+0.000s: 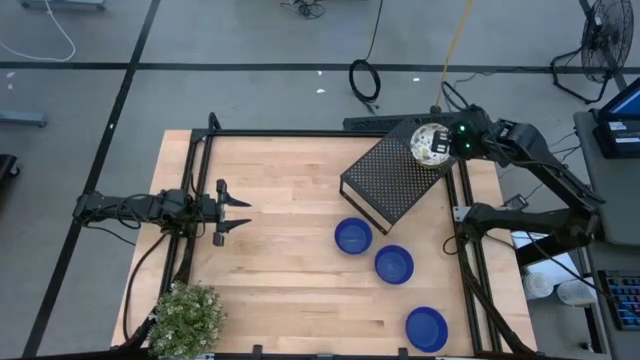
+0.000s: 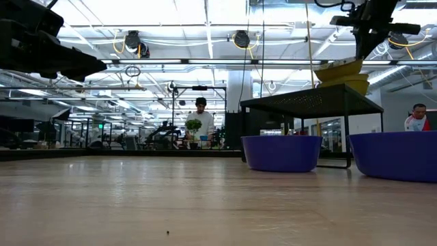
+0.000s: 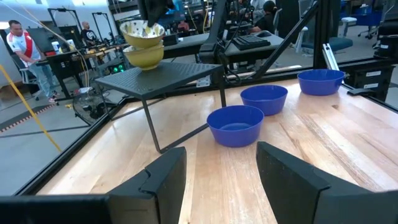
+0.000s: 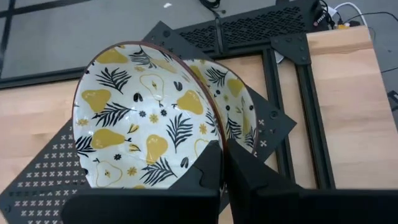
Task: Pick & Place Mini bowls
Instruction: Stack the patterned yellow bowl on the patterned yellow bowl on the shelf, then put the bottom blue bowl on the shelf
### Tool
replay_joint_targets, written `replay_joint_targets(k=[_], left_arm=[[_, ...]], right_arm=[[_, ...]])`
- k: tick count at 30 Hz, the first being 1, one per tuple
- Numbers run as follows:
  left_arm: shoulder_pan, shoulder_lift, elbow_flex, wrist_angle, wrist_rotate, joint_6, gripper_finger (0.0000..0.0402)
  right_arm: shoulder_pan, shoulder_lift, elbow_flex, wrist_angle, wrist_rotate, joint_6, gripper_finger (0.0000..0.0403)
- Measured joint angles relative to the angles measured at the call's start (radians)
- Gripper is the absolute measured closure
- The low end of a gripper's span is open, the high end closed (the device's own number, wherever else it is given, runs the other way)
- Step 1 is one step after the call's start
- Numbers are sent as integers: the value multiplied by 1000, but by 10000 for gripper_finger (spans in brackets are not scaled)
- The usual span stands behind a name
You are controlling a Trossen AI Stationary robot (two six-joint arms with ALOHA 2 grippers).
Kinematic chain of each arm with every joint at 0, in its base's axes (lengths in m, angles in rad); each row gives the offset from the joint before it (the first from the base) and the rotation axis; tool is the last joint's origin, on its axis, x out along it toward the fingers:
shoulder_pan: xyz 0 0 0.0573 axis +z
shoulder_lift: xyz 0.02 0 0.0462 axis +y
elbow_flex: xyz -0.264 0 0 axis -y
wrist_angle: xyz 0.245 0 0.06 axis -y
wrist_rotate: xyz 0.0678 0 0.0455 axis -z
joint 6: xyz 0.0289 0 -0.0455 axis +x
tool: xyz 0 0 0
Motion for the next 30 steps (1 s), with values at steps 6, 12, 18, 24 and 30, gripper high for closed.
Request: replay_joint_targets(k=[6, 12, 18, 24, 30], left_arm=[[0, 0, 0, 0, 0, 0, 204], [0, 0, 0, 0, 0, 0, 204], [0, 0, 0, 0, 0, 0, 204], [0, 0, 0, 0, 0, 0, 204], [0, 0, 0, 0, 0, 0, 204]], right_arm=[[-12, 10, -35, 24, 0, -44, 399], [-12, 10, -65, 33, 1, -83, 365], [-12, 3, -65, 63, 6, -97, 328], [-12, -25, -65, 173, 27, -146, 303], [-11, -59, -65, 227, 26, -173, 306]])
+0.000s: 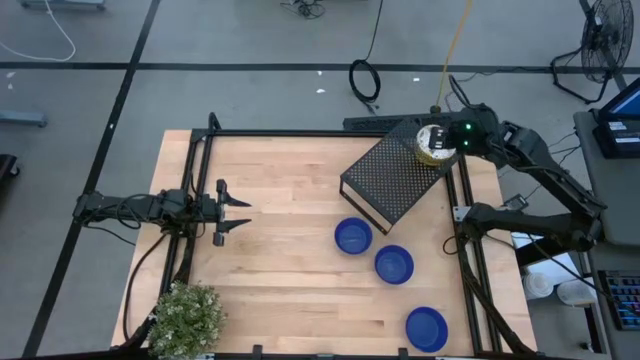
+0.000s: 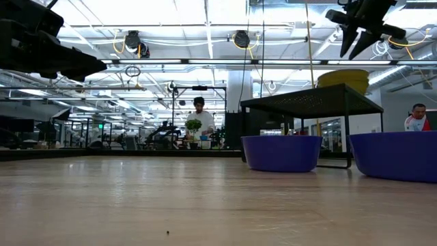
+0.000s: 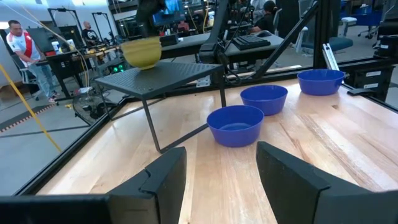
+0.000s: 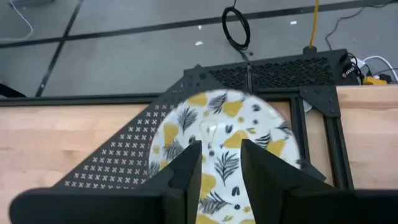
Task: Pick & Place Mini bowls
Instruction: Put the bottom blue bowl on the shelf
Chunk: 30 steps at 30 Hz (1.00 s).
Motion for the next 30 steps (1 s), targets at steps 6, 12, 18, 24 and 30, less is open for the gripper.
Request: replay_joint_targets(k=[6, 12, 18, 24, 30], left_arm=[[0, 0, 0, 0, 0, 0, 204], [0, 0, 0, 0, 0, 0, 204], [0, 0, 0, 0, 0, 0, 204], [0, 0, 0, 0, 0, 0, 204], [0, 0, 0, 0, 0, 0, 204]], right_arm=[[2, -25, 0, 16, 0, -62, 315], [16, -50, -3, 17, -2, -152, 342], [65, -105, -54, 114, -25, -191, 378], [96, -149, -105, 344, -244, -234, 400], [164, -167, -197, 622, -530, -215, 399]])
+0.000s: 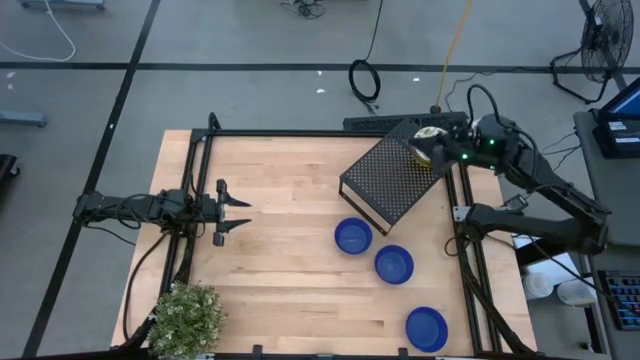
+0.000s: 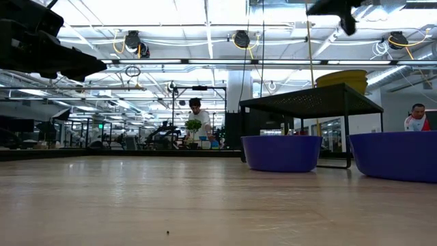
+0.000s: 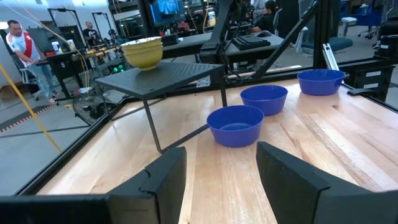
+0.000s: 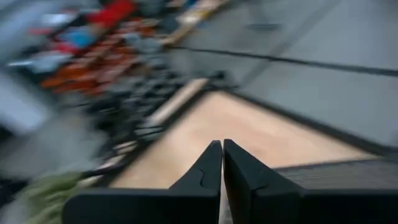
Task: Pick & Place Mini bowls
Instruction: Put the bottom blue bowl on the shelf
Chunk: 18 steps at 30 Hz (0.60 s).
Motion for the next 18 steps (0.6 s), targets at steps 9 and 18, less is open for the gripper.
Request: replay_joint_targets(k=[9, 18], left_arm=[[0, 0, 0, 0, 0, 0, 204], [0, 0, 0, 0, 0, 0, 204]], right_arm=[[193, 1, -229, 622, -340, 183, 402], [660, 87, -302, 1036, -292, -25, 403]])
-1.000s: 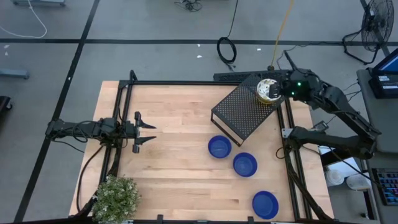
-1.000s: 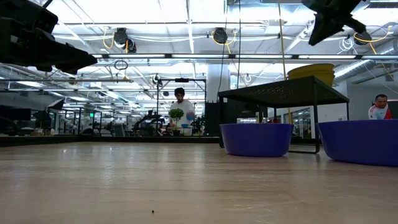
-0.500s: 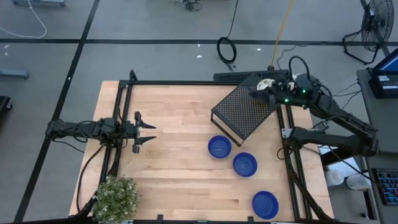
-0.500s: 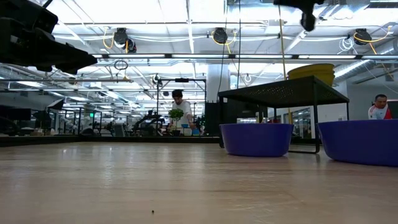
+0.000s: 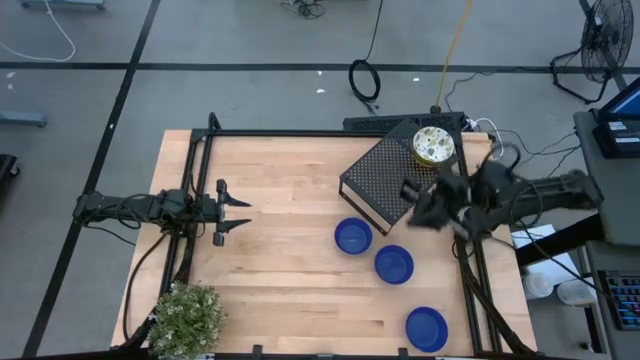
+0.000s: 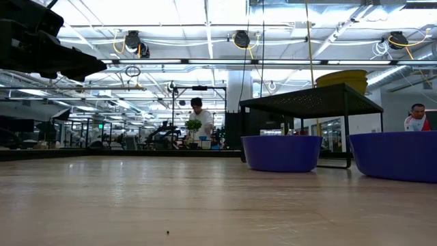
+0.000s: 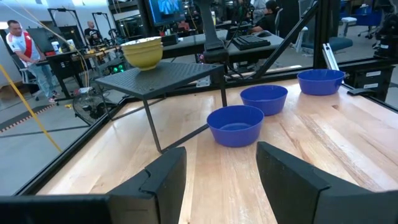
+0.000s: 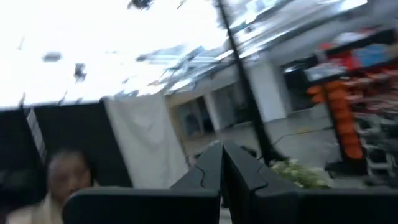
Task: Pick & Place Mini bowls
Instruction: Put the bottom blue bowl on the shelf
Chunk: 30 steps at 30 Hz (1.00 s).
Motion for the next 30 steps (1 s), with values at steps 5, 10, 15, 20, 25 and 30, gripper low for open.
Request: replay_joint_targets(k=[5, 10, 15, 20, 25, 30], left_arm=[[0, 0, 0, 0, 0, 0, 204], [0, 0, 0, 0, 0, 0, 204], [0, 0, 0, 0, 0, 0, 204], [0, 0, 0, 0, 0, 0, 204], [0, 0, 0, 0, 0, 0, 204], [0, 0, 0, 0, 0, 0, 204]], right_arm=[[310, 129, 73, -169, 139, -433, 403], [560, 336, 237, -442, 384, -646, 403], [695, 541, 488, -854, 654, -392, 403], [757, 716, 680, -1331, 721, 24, 403], [770, 790, 682, -1552, 519, 457, 403], [789, 803, 604, -1599, 392, 662, 403]])
